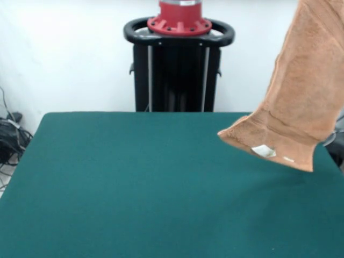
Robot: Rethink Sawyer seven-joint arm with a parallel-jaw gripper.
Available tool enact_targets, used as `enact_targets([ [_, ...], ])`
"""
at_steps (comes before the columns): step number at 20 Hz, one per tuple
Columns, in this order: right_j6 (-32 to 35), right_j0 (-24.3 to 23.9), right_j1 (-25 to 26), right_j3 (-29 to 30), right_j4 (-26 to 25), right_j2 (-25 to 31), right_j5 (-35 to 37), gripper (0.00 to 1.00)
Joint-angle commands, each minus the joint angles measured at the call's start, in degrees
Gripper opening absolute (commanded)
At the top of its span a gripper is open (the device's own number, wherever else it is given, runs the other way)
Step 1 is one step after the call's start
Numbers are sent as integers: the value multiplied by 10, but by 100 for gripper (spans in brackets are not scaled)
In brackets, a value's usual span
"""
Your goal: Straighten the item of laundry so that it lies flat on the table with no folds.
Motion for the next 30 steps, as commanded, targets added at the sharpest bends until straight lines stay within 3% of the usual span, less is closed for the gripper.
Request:
enact_targets([
  [1, 33, -23, 24, 14, -2, 11, 20, 0],
  [6, -87, -57, 17, 80, 20, 18, -56, 0],
  [11, -123, -91, 27, 68, -1, 34, -53, 0],
  [19, -139, -144, 53, 8, -32, 71, 8, 0],
  [30, -87, -192, 134, -166, -92, 131, 123, 0],
])
